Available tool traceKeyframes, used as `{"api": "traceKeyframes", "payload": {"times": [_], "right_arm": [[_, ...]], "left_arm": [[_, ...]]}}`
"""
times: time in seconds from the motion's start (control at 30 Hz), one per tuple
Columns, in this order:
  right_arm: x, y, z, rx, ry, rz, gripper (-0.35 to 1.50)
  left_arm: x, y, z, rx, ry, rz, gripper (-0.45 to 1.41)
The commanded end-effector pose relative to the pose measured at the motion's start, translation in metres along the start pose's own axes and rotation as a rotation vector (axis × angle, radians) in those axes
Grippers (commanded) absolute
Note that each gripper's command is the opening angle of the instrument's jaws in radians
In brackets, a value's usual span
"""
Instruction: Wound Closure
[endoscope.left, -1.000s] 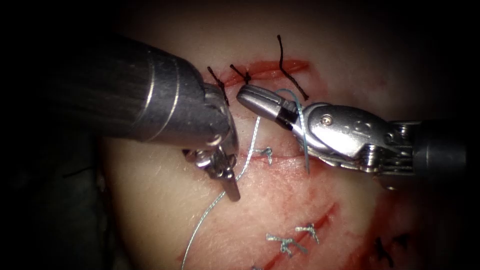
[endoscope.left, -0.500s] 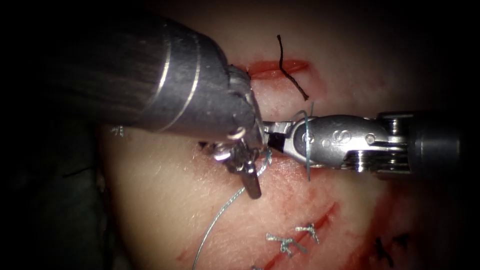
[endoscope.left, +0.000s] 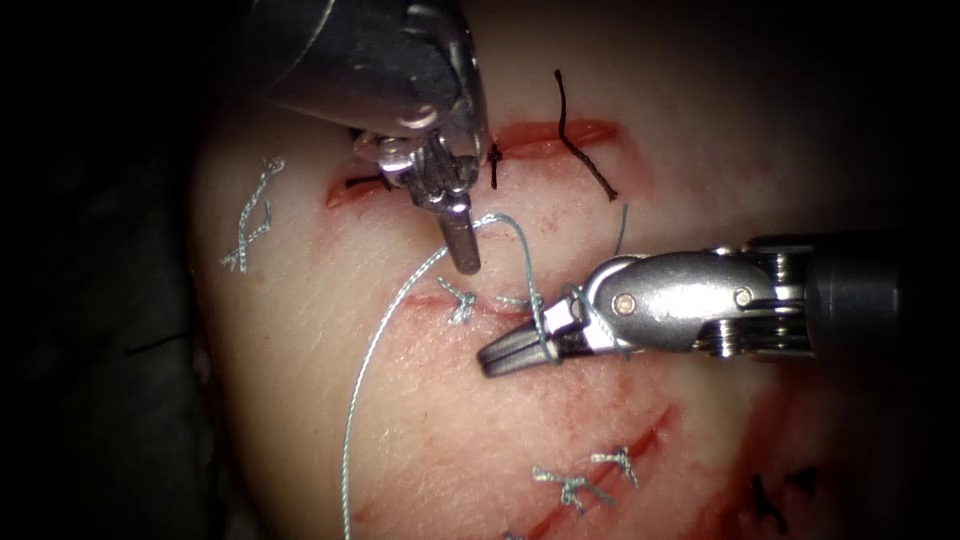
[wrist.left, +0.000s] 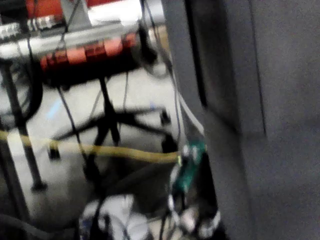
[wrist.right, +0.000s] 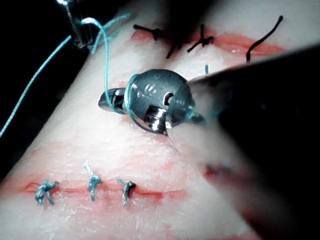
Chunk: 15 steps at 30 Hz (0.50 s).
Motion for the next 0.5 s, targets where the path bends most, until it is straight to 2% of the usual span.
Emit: {"api": "traceKeyframes", "payload": {"times": [0.03,0.07,0.27,0.33,0.4,0.5], "right_arm": [[-0.0001,0.0004,0.0007,-0.012,0.044,0.02,-0.35],[0.0,0.0004,0.0006,-0.05,0.103,0.043,-0.35],[0.001,0.0012,-0.0003,-0.098,0.31,0.153,-0.35],[0.0014,0.0015,-0.0007,-0.139,0.357,0.165,-0.35],[0.0013,0.0016,-0.0012,-0.197,0.363,0.181,-0.35],[0.0006,0.0015,-0.0015,-0.274,0.404,0.233,-0.35]], "left_arm": [[0.0007,-0.0006,0.0006,0.009,0.004,-0.001,-0.45],[0.0007,-0.0012,0.0013,0.022,0.01,-0.003,-0.45],[0.0003,-0.0025,0.0051,0.042,0.033,-0.04,-0.45],[0.0001,-0.0028,0.0062,0.034,0.038,-0.05,-0.45],[-0.0006,-0.0027,0.008,0.024,0.042,-0.074,-0.45],[-0.0015,-0.002,0.0108,-0.032,0.064,-0.107,-0.45]]}}
